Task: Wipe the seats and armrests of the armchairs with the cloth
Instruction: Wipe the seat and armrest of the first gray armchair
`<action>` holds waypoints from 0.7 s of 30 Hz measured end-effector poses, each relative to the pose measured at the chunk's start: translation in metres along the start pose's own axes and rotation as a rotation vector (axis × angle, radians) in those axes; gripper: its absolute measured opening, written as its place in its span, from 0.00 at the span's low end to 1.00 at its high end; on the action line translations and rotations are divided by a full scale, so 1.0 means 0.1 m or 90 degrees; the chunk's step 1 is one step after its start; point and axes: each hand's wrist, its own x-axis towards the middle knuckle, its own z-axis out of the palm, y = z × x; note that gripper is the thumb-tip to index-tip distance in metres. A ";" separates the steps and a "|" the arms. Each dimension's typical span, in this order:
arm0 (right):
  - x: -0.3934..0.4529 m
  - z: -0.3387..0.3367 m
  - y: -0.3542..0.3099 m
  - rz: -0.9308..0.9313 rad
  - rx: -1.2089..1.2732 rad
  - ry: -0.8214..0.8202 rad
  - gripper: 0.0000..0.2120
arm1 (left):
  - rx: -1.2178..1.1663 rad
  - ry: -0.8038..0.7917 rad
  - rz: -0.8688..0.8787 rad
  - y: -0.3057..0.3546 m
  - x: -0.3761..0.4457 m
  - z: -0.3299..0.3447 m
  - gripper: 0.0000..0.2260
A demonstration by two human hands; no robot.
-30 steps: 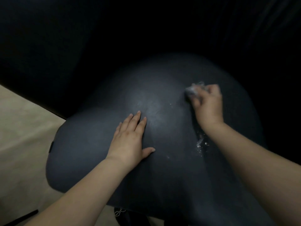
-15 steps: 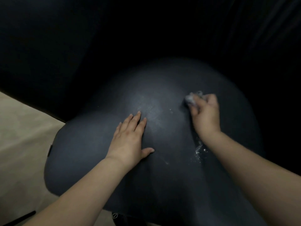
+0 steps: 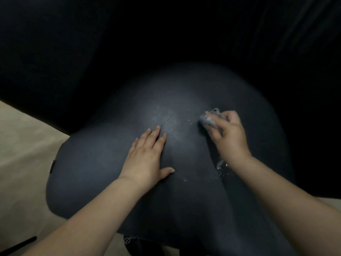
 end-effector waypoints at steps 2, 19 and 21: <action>-0.03 -0.18 0.14 0.060 0.009 0.072 0.13 | -0.005 0.000 0.004 0.02 -0.03 0.00 0.46; -0.90 -0.21 0.26 0.236 -0.031 0.147 0.13 | 0.049 -0.048 0.050 0.11 -0.12 0.09 0.45; -0.98 -0.02 0.08 0.177 0.039 0.116 0.13 | 0.053 -0.052 0.051 0.12 -0.12 0.08 0.45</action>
